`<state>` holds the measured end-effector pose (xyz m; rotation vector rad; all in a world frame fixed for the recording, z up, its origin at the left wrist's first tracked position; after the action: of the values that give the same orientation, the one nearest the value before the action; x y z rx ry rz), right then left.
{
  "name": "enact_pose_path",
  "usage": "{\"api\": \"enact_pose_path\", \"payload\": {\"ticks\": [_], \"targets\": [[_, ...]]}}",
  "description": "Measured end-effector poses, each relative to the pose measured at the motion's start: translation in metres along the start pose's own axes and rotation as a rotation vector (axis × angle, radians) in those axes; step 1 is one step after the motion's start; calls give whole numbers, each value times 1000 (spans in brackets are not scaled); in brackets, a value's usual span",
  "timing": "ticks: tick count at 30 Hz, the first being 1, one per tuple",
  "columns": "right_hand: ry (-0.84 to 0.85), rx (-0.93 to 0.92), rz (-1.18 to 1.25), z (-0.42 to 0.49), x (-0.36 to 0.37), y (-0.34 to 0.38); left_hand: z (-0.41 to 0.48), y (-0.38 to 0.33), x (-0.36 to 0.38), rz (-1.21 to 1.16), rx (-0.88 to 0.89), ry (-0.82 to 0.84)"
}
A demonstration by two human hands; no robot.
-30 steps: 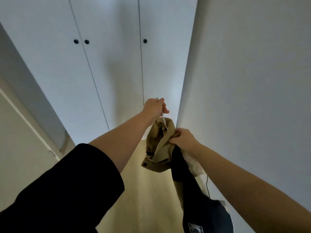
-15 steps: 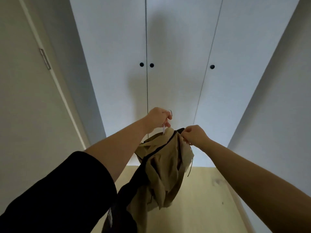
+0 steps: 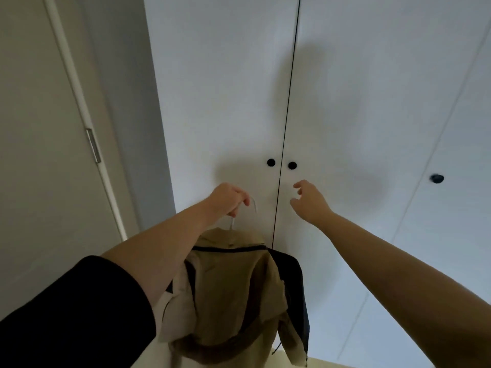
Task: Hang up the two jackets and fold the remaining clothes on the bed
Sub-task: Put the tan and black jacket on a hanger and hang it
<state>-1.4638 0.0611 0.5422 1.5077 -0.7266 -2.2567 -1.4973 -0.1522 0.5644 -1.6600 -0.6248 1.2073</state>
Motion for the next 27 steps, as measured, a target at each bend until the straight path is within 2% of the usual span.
{"api": "enact_pose_path", "payload": {"ticks": [4,7,15,19,23,25,27], "targets": [[-74,-32,-92,82,3,-6,57,-8,-22,0,-21,1],[-59,-9,-222,116,14,-18,84,-5,-33,16,-44,-3],[-34,31,-273,130,27,-19,90,7,-46,57,-79,17],[-84,78,-214,101,19,-5,74,15,-57,72,-88,6],[-256,51,-206,27,9,4,52,18,-54,141,-128,-46],[-352,60,-278,-13,-1,7,35,18,-43,231,-87,-4],[-410,123,-362,-51,-16,9,11,18,-29,365,24,-36]]}}
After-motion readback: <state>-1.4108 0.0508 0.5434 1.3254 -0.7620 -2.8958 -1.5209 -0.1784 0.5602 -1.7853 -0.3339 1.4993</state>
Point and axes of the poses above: each hand's wrist, its own z-axis towards the middle knuckle, its own x-axis out of the palm, y = z × x, the point moved 2 cm from there along z, towards the middle knuckle, and after that the axes turned 6 degrees about -x, right-handed, at the moved point
